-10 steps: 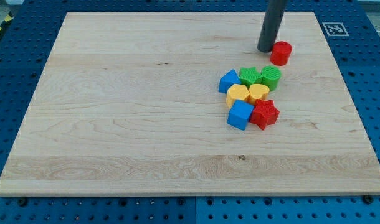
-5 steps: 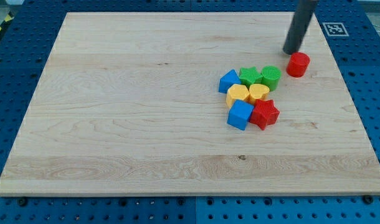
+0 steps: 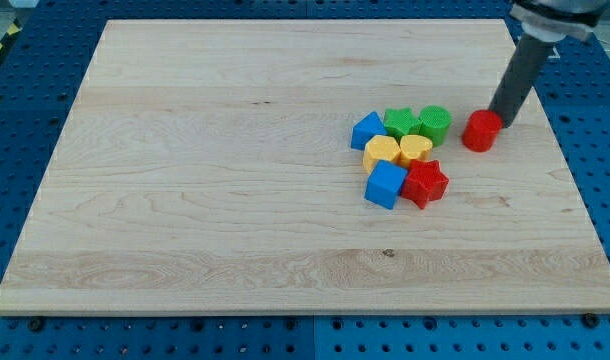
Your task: Push the red circle into the group of blocks
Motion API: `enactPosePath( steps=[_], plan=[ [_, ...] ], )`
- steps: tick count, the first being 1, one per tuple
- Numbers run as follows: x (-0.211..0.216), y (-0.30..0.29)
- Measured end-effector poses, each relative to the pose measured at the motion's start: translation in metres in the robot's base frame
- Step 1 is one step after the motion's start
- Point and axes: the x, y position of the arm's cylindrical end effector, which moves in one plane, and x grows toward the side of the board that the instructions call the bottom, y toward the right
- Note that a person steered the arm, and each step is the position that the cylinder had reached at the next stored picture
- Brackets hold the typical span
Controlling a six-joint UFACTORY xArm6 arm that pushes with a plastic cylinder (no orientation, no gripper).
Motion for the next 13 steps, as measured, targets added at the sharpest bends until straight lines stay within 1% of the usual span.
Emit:
enactPosePath(
  steps=[1, 2, 3, 6, 7, 8, 9, 10, 11, 12, 13],
  plan=[
    [0.015, -0.019],
    [0.004, -0.002],
    [0.001, 0.013],
    [0.048, 0.003],
    [0.041, 0.007],
    [0.018, 0.012],
    [0.01, -0.002],
    [0.024, -0.033],
    [0.046, -0.043],
    [0.04, -0.03],
    [0.007, 0.004]
  ],
)
